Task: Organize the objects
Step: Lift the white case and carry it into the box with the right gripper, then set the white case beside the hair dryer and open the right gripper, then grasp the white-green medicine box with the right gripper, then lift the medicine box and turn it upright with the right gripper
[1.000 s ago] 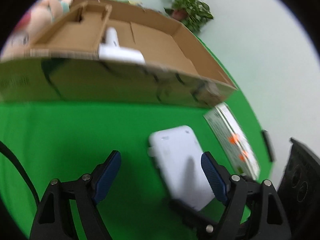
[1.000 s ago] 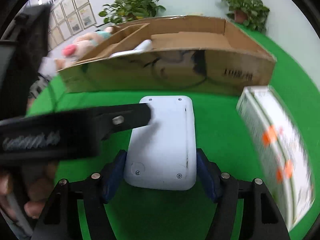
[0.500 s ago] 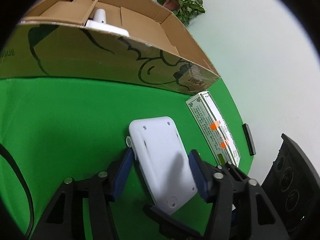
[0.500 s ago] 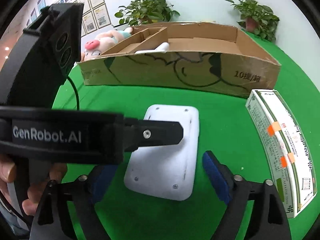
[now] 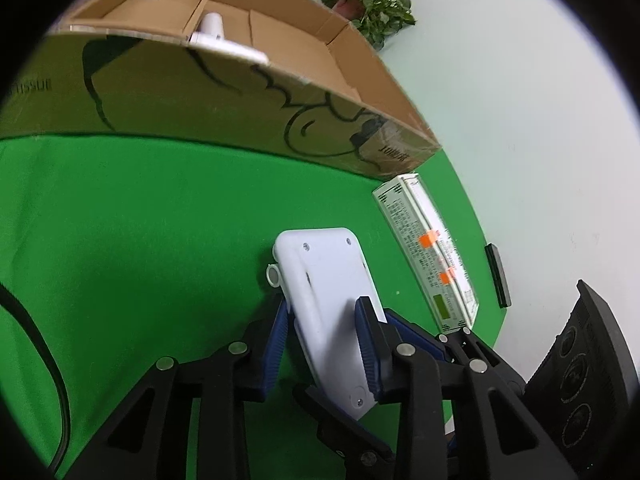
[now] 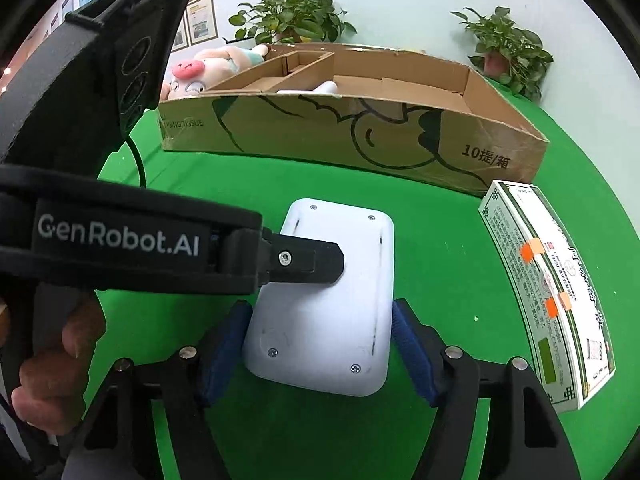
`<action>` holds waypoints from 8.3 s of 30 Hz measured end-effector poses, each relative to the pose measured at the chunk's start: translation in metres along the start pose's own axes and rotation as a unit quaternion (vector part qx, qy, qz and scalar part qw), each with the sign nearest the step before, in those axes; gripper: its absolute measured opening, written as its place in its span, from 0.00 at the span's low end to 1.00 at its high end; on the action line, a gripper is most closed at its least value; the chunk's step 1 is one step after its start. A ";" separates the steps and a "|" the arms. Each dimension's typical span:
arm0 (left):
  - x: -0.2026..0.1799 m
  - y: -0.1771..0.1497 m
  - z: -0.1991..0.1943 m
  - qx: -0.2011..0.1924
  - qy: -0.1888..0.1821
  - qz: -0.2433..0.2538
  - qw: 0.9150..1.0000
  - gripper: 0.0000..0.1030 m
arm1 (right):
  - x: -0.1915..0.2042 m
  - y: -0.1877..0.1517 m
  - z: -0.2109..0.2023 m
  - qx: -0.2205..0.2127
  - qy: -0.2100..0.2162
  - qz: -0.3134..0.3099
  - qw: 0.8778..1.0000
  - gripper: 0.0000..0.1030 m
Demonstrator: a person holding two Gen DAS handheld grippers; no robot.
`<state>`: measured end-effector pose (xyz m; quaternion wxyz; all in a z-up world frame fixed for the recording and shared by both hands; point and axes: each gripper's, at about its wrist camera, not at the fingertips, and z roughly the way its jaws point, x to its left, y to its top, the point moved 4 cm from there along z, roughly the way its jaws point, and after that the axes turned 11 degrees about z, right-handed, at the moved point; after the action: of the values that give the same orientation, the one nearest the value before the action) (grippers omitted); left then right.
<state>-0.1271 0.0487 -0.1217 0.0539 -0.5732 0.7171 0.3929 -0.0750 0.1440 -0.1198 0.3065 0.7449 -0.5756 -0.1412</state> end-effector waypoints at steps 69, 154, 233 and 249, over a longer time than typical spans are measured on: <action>0.023 0.211 0.022 0.031 0.070 0.069 0.995 0.27 | -0.058 0.228 0.094 0.032 0.035 0.078 0.996 0.62; -0.077 0.007 -0.141 -0.247 0.352 0.134 0.893 0.81 | -0.034 0.076 -0.133 -0.208 -0.053 0.025 0.976 0.99; 0.007 -0.022 -0.010 -0.016 0.061 -0.021 0.998 0.79 | 0.000 -0.012 0.017 0.073 0.130 0.075 0.986 0.72; -0.024 -0.018 -0.010 -0.022 0.074 0.042 0.996 0.53 | 0.000 -0.010 0.006 0.069 0.175 0.078 0.979 0.64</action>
<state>-0.0999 0.0607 -0.1107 -0.0285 -0.5710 0.7335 0.3675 -0.0708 0.1432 -0.1304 0.3601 0.7304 -0.5777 0.0554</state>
